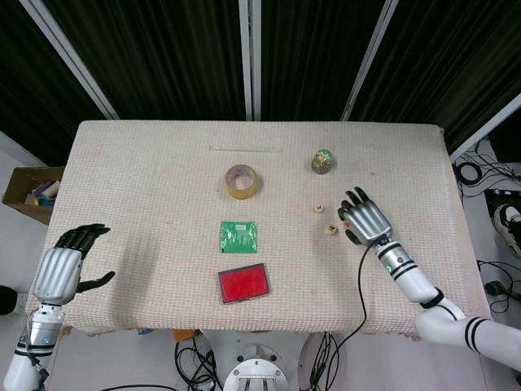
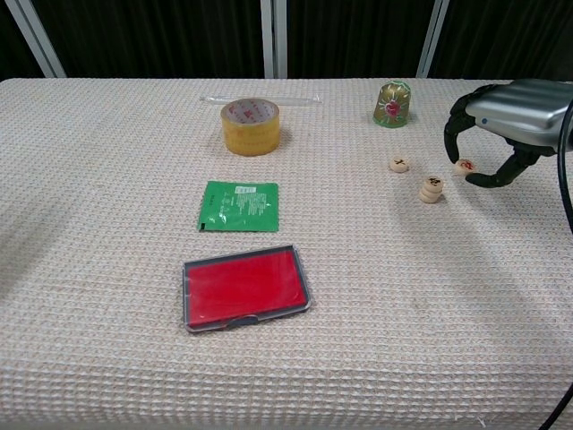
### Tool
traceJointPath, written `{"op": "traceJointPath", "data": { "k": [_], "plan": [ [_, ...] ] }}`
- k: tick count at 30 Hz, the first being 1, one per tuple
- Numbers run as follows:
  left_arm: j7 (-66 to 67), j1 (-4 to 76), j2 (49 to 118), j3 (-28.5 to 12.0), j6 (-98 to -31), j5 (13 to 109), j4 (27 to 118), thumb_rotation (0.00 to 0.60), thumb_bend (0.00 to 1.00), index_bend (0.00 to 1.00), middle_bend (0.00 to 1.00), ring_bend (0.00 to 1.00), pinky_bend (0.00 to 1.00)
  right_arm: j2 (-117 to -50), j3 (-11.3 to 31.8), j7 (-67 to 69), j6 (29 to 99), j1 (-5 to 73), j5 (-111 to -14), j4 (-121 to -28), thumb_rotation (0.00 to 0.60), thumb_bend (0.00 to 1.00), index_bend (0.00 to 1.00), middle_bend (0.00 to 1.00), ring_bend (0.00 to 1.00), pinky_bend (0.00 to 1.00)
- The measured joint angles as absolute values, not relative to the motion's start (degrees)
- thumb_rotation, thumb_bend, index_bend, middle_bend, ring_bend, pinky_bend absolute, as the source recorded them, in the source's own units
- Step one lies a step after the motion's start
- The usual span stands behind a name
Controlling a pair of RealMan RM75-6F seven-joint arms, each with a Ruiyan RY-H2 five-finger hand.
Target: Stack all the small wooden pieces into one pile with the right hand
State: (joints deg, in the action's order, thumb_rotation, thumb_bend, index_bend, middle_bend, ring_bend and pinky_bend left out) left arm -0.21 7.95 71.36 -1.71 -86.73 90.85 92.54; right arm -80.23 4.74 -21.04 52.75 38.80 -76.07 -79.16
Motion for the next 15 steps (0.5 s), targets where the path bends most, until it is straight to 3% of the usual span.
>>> {"op": "traceJointPath", "data": {
  "k": [15],
  "plan": [
    [-0.9,7.3,71.6,-1.5,-87.1,90.5,92.0,0.6,0.0,0.22,0.2,0.18,0.23,-81.5,4.8,-28.8,48.5,42.6,-73.2,-81.1,0.6,0.34,0.51,0.32,0.09,0.12]
  ]
}}
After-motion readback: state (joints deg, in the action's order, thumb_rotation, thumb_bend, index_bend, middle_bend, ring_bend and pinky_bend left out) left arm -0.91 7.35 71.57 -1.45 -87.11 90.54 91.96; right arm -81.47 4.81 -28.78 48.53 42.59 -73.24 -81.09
